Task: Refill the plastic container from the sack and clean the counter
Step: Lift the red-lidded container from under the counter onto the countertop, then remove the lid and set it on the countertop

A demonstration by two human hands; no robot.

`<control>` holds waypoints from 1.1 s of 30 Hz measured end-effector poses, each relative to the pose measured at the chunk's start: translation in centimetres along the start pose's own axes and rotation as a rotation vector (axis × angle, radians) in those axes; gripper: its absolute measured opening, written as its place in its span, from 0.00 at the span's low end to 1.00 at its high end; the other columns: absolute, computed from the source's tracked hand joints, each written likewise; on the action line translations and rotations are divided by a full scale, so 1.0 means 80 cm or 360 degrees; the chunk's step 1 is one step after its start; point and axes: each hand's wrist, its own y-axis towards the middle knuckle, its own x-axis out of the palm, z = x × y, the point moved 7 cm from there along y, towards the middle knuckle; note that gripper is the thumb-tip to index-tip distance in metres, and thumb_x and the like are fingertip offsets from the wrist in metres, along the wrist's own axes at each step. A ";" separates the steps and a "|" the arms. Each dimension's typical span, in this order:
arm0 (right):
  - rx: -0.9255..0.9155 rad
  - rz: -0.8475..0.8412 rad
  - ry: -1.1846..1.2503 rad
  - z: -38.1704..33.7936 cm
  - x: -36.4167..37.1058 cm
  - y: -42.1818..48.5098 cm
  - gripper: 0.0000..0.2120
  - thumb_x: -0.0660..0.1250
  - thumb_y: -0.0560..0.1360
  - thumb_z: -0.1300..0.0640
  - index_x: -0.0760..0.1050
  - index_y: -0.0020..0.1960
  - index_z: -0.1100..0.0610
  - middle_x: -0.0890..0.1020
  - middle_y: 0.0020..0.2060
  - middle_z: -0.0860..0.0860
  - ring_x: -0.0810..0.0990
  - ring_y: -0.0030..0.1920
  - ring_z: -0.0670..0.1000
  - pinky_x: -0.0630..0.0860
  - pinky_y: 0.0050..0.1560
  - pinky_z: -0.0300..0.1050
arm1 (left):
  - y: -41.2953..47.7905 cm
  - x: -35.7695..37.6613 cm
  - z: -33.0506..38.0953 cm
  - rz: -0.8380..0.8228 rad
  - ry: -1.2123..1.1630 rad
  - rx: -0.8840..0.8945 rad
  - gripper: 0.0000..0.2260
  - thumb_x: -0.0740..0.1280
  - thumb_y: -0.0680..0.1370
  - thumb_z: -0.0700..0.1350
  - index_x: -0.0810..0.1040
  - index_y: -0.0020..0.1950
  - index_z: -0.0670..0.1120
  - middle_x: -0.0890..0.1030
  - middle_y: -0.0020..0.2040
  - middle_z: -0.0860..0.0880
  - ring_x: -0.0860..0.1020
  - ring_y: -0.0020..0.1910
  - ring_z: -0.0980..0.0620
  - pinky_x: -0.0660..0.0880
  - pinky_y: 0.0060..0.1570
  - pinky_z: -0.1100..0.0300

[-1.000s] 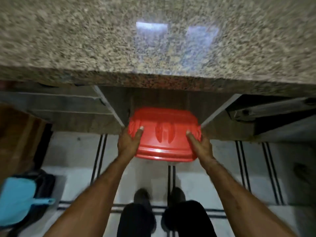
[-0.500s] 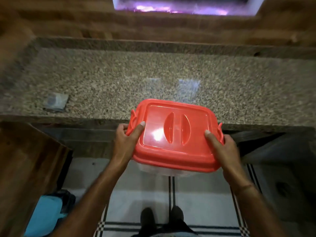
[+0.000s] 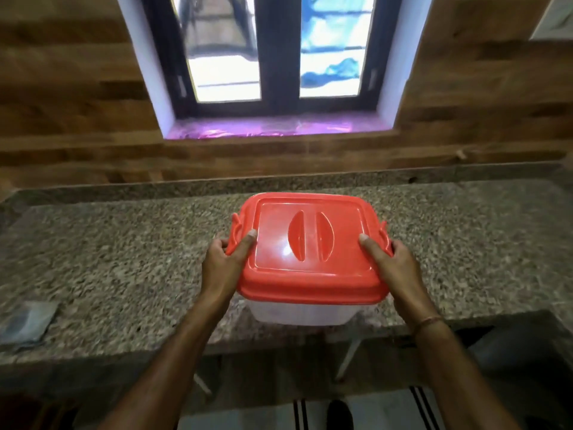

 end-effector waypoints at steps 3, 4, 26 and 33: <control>-0.0011 0.0032 -0.0083 0.005 0.000 0.093 0.33 0.71 0.65 0.28 0.79 0.59 0.52 0.86 0.50 0.50 0.86 0.48 0.51 0.83 0.53 0.52 | 0.058 0.052 0.005 0.0097 0.0105 0.0000 0.29 0.71 0.67 0.71 0.80 0.51 0.47 0.86 0.44 0.47 0.85 0.43 0.46 0.82 0.46 0.48; 0.0014 0.0014 -0.0102 0.007 0.001 0.125 0.34 0.71 0.65 0.27 0.79 0.59 0.52 0.86 0.50 0.50 0.85 0.48 0.51 0.83 0.55 0.53 | 0.076 0.070 0.006 0.0108 0.0127 -0.0014 0.29 0.71 0.67 0.71 0.80 0.51 0.48 0.86 0.44 0.47 0.85 0.43 0.46 0.82 0.47 0.47; -0.0005 -0.0333 -0.0536 0.002 0.079 0.343 0.33 0.50 0.79 0.28 0.75 0.60 0.55 0.81 0.45 0.52 0.83 0.42 0.52 0.81 0.41 0.48 | 0.259 0.135 -0.016 0.0093 0.0492 -0.0338 0.34 0.53 0.79 0.72 0.82 0.43 0.44 0.85 0.38 0.43 0.85 0.36 0.43 0.82 0.41 0.49; 0.0090 -0.0314 -0.0465 -0.001 0.101 0.341 0.33 0.47 0.82 0.32 0.79 0.53 0.56 0.84 0.43 0.55 0.83 0.40 0.53 0.80 0.40 0.45 | 0.273 0.108 -0.059 0.0041 -0.0166 -0.0651 0.24 0.57 0.84 0.62 0.85 0.50 0.47 0.82 0.44 0.40 0.80 0.40 0.45 0.80 0.42 0.48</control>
